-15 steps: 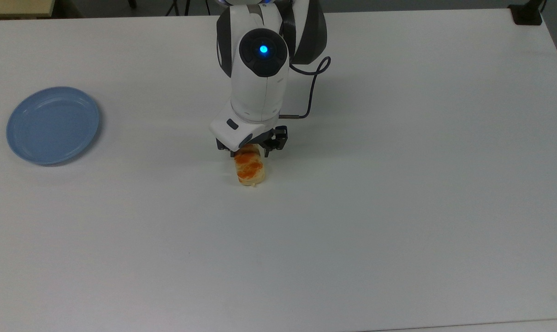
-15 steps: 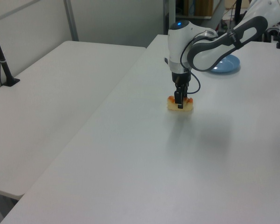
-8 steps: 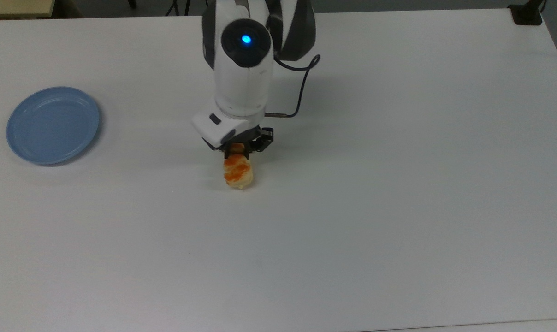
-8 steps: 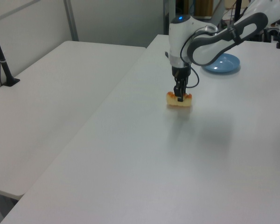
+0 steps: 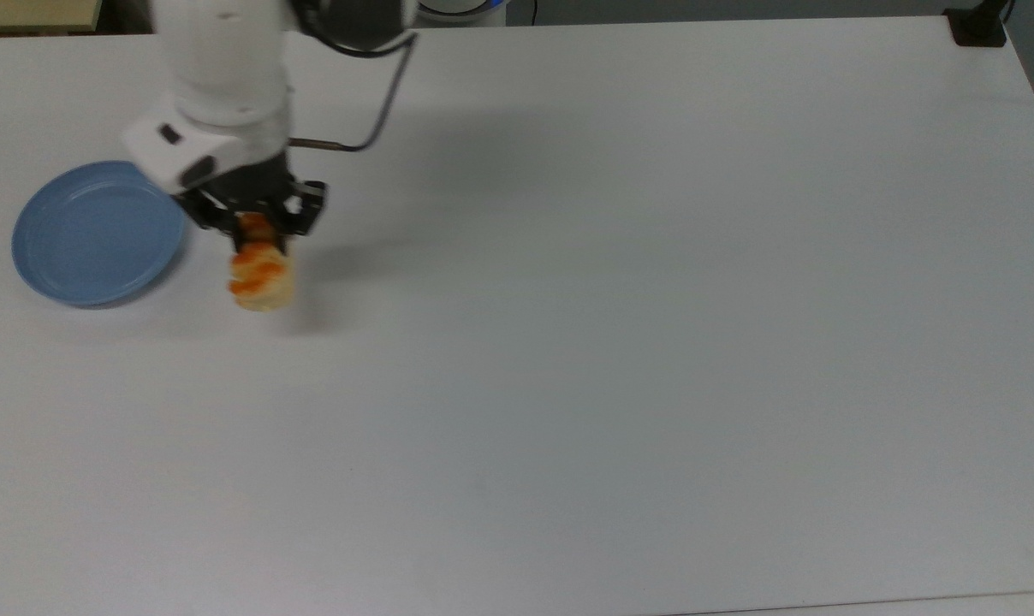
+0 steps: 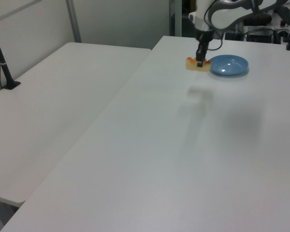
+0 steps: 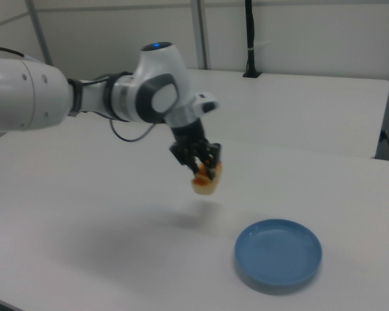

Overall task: Put the bread onto the plate
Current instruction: 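Lift the bread roll and carry it over the light blue plate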

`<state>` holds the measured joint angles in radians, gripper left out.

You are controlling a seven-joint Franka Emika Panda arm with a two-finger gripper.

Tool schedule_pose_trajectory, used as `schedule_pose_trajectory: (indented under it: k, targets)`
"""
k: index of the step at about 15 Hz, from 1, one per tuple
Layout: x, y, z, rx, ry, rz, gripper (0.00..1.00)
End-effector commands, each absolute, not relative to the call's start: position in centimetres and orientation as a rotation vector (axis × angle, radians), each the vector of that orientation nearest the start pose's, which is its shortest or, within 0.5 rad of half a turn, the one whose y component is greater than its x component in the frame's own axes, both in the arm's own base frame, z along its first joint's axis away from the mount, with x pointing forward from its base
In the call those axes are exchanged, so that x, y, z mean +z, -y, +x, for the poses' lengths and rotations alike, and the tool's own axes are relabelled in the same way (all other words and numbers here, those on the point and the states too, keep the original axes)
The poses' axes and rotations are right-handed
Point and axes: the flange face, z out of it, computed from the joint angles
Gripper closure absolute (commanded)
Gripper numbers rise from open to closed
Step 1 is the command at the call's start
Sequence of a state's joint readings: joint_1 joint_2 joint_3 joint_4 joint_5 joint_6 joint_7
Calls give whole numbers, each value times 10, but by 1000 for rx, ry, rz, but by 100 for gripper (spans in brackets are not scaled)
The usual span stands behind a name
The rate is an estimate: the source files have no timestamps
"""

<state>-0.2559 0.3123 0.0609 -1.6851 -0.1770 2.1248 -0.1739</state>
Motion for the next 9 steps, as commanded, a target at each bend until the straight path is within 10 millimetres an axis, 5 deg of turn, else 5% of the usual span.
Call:
schedule_pose_trajectory:
  k: [1,5,9]
  targets:
    - [429,207,621,-107,144,-3313,58]
    - [405,280,601,-86,126,-3334,58]
    - [368,315,595,-72,118,-3374,58]
